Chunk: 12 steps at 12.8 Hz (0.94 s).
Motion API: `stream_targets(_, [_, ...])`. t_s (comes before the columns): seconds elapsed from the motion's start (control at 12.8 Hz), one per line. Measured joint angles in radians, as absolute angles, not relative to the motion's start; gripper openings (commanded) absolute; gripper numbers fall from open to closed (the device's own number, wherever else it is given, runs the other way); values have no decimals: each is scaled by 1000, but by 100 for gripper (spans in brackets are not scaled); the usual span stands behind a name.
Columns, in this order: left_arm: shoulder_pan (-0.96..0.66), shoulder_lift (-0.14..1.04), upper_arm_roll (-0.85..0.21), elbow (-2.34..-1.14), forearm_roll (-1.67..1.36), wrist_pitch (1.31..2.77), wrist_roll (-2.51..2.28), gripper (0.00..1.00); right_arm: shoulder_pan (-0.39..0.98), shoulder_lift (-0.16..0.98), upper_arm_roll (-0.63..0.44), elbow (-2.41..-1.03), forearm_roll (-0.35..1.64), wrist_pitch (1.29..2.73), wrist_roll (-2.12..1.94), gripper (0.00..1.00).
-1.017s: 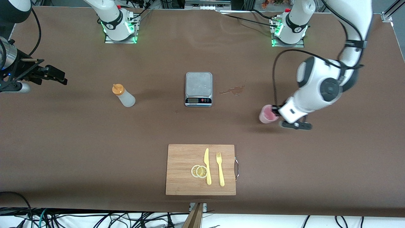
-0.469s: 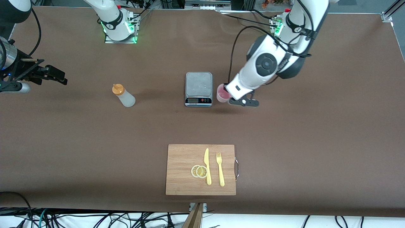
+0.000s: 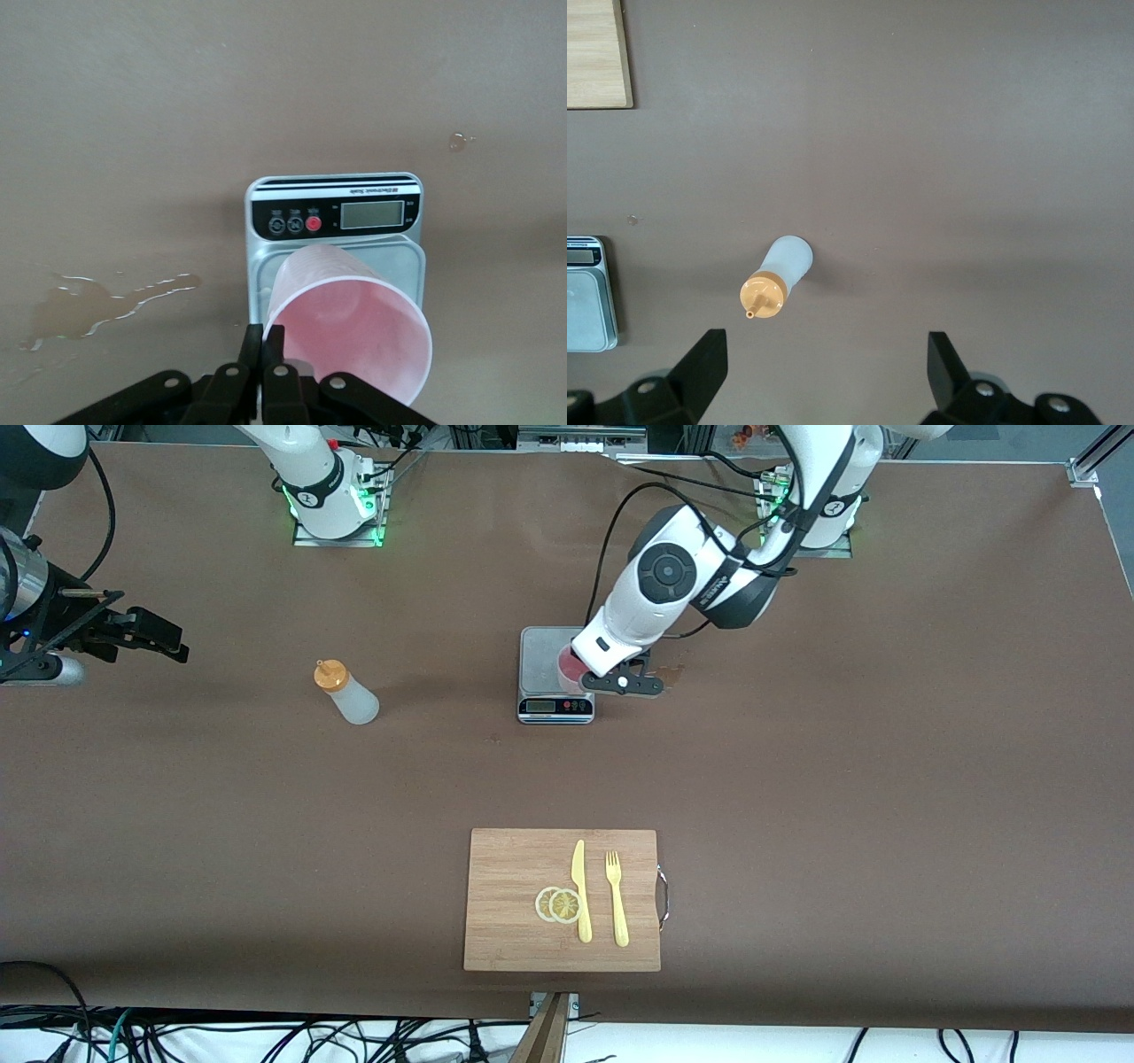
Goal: Add sauce to pink cup with both arms
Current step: 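Carry the pink cup with the left gripper onto the scale, then lower the pink cup onto the scale and open the left gripper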
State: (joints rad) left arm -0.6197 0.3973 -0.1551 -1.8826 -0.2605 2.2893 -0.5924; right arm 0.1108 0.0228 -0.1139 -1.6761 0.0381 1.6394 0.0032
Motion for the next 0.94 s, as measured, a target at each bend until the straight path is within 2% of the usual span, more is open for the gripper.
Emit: stream_targets(0.94, [-683, 445, -154, -1879, -261, 2311, -621, 1, 111, 23, -114, -1676, 38, 1639, 3, 100])
